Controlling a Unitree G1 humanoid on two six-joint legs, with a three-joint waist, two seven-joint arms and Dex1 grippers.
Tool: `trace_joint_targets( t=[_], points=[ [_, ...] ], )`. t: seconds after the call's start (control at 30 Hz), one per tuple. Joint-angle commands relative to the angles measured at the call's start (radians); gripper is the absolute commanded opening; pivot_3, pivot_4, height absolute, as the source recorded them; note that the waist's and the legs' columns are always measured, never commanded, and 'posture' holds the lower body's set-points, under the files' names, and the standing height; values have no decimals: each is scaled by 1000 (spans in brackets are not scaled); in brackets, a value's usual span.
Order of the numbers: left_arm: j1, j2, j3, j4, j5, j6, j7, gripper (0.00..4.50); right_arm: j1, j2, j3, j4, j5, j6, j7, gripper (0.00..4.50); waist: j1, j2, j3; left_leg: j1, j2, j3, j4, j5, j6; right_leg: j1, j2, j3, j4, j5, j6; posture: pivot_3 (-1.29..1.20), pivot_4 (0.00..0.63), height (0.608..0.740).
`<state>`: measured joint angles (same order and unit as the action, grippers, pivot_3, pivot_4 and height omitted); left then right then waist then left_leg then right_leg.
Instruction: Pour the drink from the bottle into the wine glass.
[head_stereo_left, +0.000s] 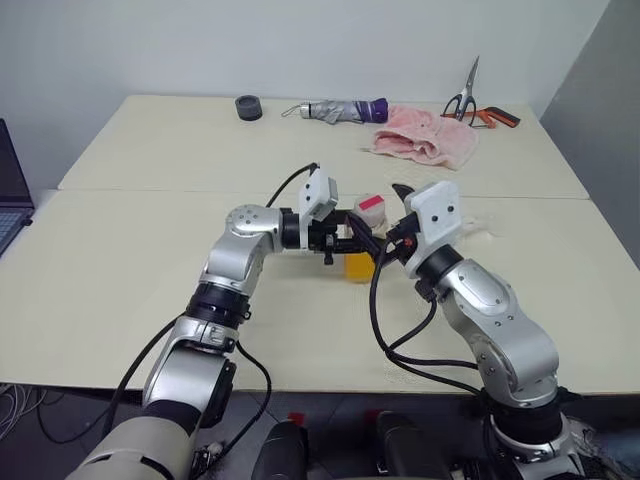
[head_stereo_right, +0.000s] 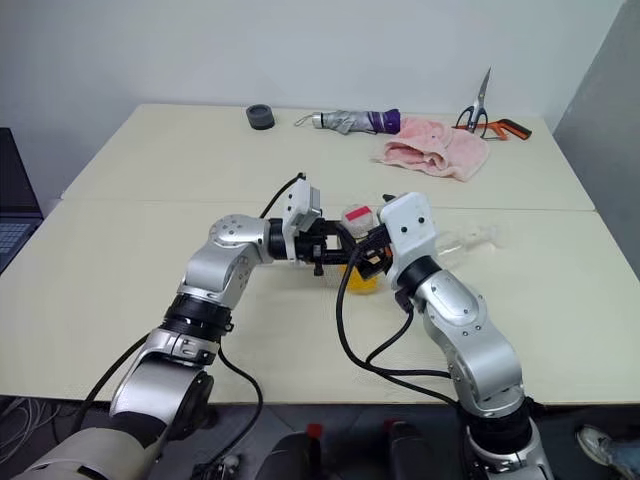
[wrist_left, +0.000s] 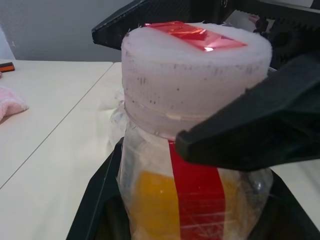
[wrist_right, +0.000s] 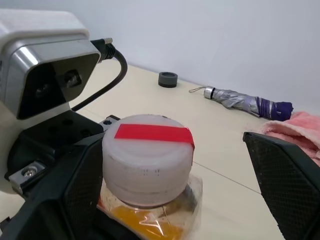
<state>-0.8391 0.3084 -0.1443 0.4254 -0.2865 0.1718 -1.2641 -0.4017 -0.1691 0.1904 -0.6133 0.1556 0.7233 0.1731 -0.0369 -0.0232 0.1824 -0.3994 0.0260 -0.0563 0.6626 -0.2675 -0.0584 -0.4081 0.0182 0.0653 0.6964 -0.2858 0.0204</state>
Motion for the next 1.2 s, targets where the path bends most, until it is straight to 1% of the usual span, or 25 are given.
trace_joint_targets(
  t=[0.03,0.23,0.27,0.33,0.37,0.47,0.5,0.53,0.63,0.7,0.73,0.8,0.87,0.9,0.93,1.0,1.03,1.13,1.2],
  points=[
    [-35,-6,5,-8,-4,-28,-10,1860,-19,15,-12,-43,10,9,-3,4500,0,0,0,0,0,0,0,0,0,0,0,0,0,0,0,0,150,740],
    [-32,-7,5,-2,4,-37,-11,1860,-25,30,-16,-60,48,32,18,4500,0,0,0,0,0,0,0,0,0,0,0,0,0,0,0,0,150,740],
    [-31,-7,5,-2,5,-37,-11,1860,-25,32,-15,-59,53,35,20,4328,0,0,0,0,0,0,0,0,0,0,0,0,0,0,0,0,150,740],
    [-31,-7,6,-1,6,-38,-10,1860,-26,31,-10,-56,54,37,26,3905,0,0,0,0,0,0,0,0,0,0,0,0,0,0,0,0,150,740],
    [-30,-6,6,-2,7,-38,-10,1860,-26,32,-10,-55,55,36,26,3486,0,0,0,0,0,0,0,0,0,0,0,0,0,0,0,0,150,740],
    [-28,-5,6,-3,8,-38,-11,1860,-29,32,-7,-49,57,28,31,2517,0,0,0,0,0,0,0,0,0,0,0,0,0,0,0,0,150,740],
    [-28,-4,7,-3,8,-38,-11,1860,-30,30,-3,-46,59,24,36,2083,0,0,0,0,0,0,0,0,0,0,0,0,0,0,0,0,150,740],
    [-28,-3,7,-2,8,-38,-12,1859,-31,27,2,-42,61,20,41,1910,0,0,0,0,0,0,0,0,0,0,0,0,0,0,0,0,150,740],
    [-30,-3,8,0,4,-36,-16,1859,-42,15,17,-20,73,-8,82,1896,0,0,0,0,0,0,0,0,0,0,0,0,0,0,0,0,150,740],
    [-33,-4,8,1,2,-33,-19,1859,-48,-10,27,6,99,-53,157,1896,0,0,0,0,0,0,0,0,0,0,0,0,0,0,0,0,150,740],
    [-35,-5,8,2,1,-31,-21,1859,-46,-39,30,19,126,-93,235,1896,0,0,0,0,0,0,0,0,0,0,0,0,0,0,0,0,150,740],
    [-39,-4,7,-4,-5,-26,-36,1851,-71,-134,-5,94,217,-164,465,1895,0,0,0,0,-1,0,0,0,0,0,0,-1,0,0,0,0,150,740],
    [-41,-2,6,-10,-9,-21,-56,1850,-150,-260,-18,214,255,-203,685,1895,0,0,0,0,-2,0,1,0,1,1,-1,0,0,0,0,0,150,740],
    [-43,-1,6,-8,-10,-21,-63,1850,-180,-298,-14,257,262,-213,743,1895,0,0,1,0,-2,0,1,0,1,1,-1,-1,0,0,0,0,150,740],
    [-45,1,6,-9,-10,-21,-69,1850,-242,-332,-24,338,265,-225,803,1895,0,0,1,0,-2,0,1,0,1,1,-1,-1,-1,0,0,0,150,740],
    [-46,2,6,-10,-7,-23,-73,1849,-336,-355,-53,455,286,-225,862,1895,-7,1,1,1,0,0,0,0,1,1,0,-1,0,0,0,0,150,740],
    [-46,3,7,-10,-7,-24,-73,1849,-363,-371,-62,481,309,-205,898,1896,-9,1,1,1,0,0,0,0,1,1,0,-1,0,0,0,0,150,740],
    [-43,3,12,-14,-9,-23,-65,1843,-376,-383,-83,484,330,-192,907,1896,-10,1,1,0,0,-1,0,0,1,1,1,-2,0,0,-1,0,150,740],
    [-37,5,15,-21,-11,-19,-59,1842,-350,-377,-111,459,333,-201,867,2635,-9,1,1,0,0,-1,0,-1,1,1,0,-2,-1,0,-1,0,150,740]
  ],
)
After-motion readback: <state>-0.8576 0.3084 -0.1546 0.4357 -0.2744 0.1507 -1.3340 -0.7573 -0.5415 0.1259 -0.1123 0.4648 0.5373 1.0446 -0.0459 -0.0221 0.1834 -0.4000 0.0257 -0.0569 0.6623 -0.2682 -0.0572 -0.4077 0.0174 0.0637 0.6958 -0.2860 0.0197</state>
